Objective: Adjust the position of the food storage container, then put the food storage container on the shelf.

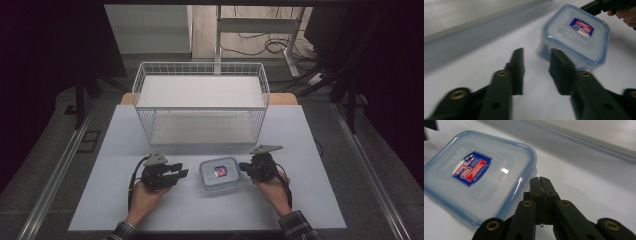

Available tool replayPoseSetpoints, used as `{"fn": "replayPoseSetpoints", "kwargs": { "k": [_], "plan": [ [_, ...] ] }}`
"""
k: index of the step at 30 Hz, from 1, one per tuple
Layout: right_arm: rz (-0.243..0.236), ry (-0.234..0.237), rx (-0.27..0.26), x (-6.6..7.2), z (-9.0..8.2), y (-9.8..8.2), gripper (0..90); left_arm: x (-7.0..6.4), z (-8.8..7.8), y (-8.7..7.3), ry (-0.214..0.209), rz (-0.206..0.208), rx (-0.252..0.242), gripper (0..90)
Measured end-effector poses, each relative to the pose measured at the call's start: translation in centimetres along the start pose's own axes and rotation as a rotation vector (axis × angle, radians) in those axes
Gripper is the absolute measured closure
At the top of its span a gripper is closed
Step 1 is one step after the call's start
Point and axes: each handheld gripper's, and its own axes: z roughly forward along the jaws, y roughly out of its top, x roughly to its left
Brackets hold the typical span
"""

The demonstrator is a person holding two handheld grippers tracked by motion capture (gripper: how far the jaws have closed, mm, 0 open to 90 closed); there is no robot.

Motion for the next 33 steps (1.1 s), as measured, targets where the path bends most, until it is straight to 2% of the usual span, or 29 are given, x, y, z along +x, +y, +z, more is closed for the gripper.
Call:
{"fn": "replayPoseSetpoints", "kwargs": {
  "k": [4,10,14,16,17,20,23,25,27,32,33],
  "plan": [
    [-0.03,0.029,0.006,1.7,0.2,0.0,89.3,-0.2,-0.2,-0.3,-0.024,-0.016,0.025,76.3],
    [-0.056,0.081,0.015,3.8,0.3,-0.1,89.3,0.0,-0.5,-0.7,0.023,-0.003,0.061,77.6],
    [-0.078,0.086,0.02,4.1,0.2,-0.4,89.2,0.4,-0.9,-0.8,0.044,-0.001,0.055,76.7],
    [-0.078,0.067,0.001,3.7,-0.3,-0.4,87.7,0.6,-1.2,-0.9,0.046,-0.014,0.044,71.5],
    [-0.078,0.06,-0.008,3.5,-0.6,-0.4,83.7,0.7,-1.4,-0.9,0.048,-0.019,0.037,67.7],
    [-0.061,0.047,-0.032,3.0,-0.9,-0.7,62.8,0.9,-1.8,-1.0,0.057,-0.037,0.017,51.3],
    [-0.047,0.061,-0.032,2.6,-0.9,-0.8,45.8,1.2,-2.1,-1.0,0.062,-0.053,0.002,35.3],
    [-0.041,0.078,-0.025,2.5,-0.9,-0.7,42.8,1.3,-2.2,-1.0,0.054,-0.066,-0.003,29.0],
    [-0.036,0.086,-0.024,2.6,-0.8,-0.6,40.3,1.3,-2.4,-0.8,0.043,-0.074,-0.011,27.5],
    [-0.065,0.129,-0.039,3.7,-0.7,0.3,34.8,0.5,-1.8,0.1,-0.01,-0.075,-0.021,21.2],
    [-0.065,0.129,-0.039,3.7,-0.7,0.3,34.8,0.5,-1.8,0.1,-0.01,-0.075,-0.021,19.3]
  ]
}}
